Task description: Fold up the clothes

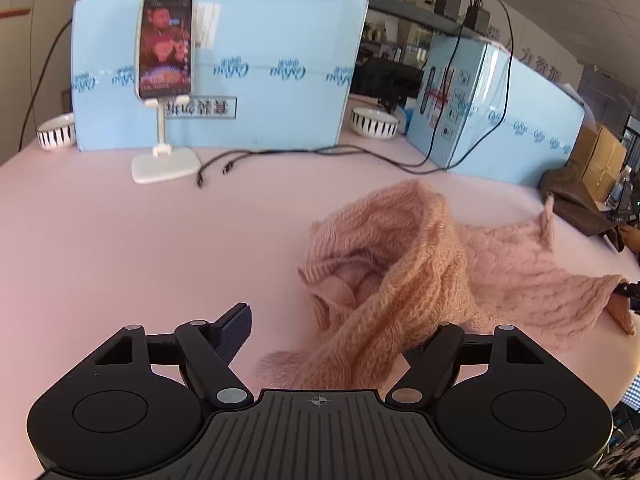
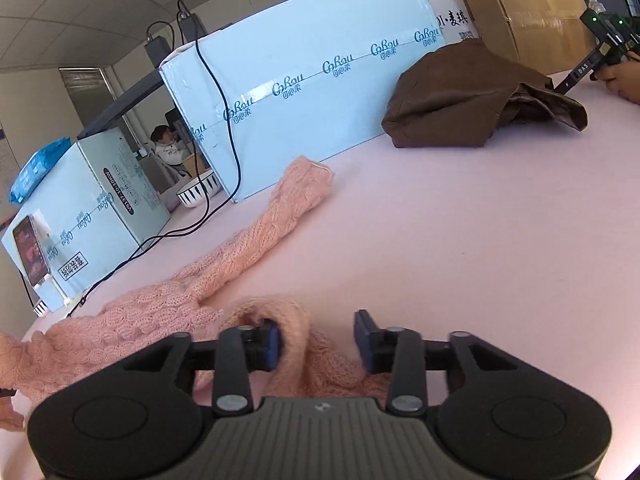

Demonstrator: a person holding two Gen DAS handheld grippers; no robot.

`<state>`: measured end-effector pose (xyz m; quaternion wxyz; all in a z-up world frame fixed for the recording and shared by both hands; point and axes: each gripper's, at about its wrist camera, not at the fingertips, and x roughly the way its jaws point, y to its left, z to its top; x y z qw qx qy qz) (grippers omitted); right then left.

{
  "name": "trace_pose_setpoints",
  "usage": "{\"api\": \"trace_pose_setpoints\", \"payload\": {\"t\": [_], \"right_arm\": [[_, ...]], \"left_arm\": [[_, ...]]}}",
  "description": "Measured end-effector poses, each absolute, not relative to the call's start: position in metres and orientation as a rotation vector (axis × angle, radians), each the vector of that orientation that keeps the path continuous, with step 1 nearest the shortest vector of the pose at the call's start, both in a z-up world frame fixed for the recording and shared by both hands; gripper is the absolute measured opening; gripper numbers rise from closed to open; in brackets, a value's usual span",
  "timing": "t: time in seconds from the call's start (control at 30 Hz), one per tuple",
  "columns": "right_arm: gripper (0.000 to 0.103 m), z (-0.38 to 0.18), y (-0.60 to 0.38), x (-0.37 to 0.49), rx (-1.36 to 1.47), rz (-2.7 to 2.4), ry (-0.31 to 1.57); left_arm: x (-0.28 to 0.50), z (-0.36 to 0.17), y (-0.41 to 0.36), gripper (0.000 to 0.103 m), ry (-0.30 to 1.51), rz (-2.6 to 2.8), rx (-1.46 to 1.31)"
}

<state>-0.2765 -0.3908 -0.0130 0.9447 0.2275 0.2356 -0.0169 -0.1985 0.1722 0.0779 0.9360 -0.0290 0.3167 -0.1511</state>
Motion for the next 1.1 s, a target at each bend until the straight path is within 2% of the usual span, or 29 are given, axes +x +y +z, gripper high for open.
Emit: {"api": "trace_pose_setpoints", "payload": {"t": [0.13, 0.2, 0.3, 0.33, 0.37, 0.4, 0.43, 0.47, 0.5, 0.53, 0.57, 0.67, 0.83, 1.1], "right_arm": [[0.087, 0.008, -0.383, -0.292, 0.385, -0.006, 0.391], [0.096, 0.019, -0.376, -0.298, 0.325, 0.024, 0.377], [0.094, 0.019, -0.360, -0.295, 0.223, 0.075, 0.442], [0.092, 0.016, -0.356, -0.293, 0.217, 0.082, 0.472], [0.082, 0.013, -0.354, -0.292, 0.227, 0.094, 0.500], [0.063, 0.005, -0.352, -0.288, 0.273, 0.137, 0.543], [0.054, 0.000, -0.351, -0.286, 0.306, 0.165, 0.563], [0.040, -0.007, -0.350, -0.284, 0.338, 0.176, 0.578], [0.030, -0.010, -0.349, -0.284, 0.348, 0.172, 0.577], [0.024, -0.012, -0.350, -0.285, 0.361, 0.151, 0.558], [0.015, -0.012, -0.351, -0.287, 0.378, 0.144, 0.544], [0.012, -0.008, -0.357, -0.293, 0.425, 0.134, 0.481], [0.011, 0.028, -0.356, -0.303, 0.384, 0.121, 0.291], [0.011, 0.093, -0.348, -0.303, 0.319, 0.122, 0.043]], "left_arm": [[-0.215, 0.094, 0.177, 0.089, 0.592, -0.327, -0.006], [-0.223, 0.096, 0.173, 0.092, 0.590, -0.347, 0.033], [-0.219, 0.077, 0.163, 0.093, 0.684, -0.407, 0.053], [-0.215, 0.063, 0.158, 0.092, 0.744, -0.420, 0.045], [-0.213, 0.053, 0.155, 0.091, 0.781, -0.423, 0.040], [-0.212, 0.044, 0.153, 0.088, 0.808, -0.425, 0.036], [-0.211, 0.035, 0.150, 0.083, 0.833, -0.429, 0.031], [-0.213, 0.030, 0.148, 0.073, 0.843, -0.433, 0.029], [-0.216, 0.029, 0.147, 0.059, 0.825, -0.427, 0.042], [-0.220, 0.031, 0.146, 0.044, 0.799, -0.423, 0.057], [-0.221, 0.033, 0.149, 0.024, 0.794, -0.428, 0.035], [-0.228, 0.049, 0.162, 0.014, 0.708, -0.424, -0.030], [-0.236, 0.096, 0.177, 0.013, 0.519, -0.446, -0.116], [-0.235, 0.155, 0.163, 0.012, 0.288, -0.392, -0.049]]}}
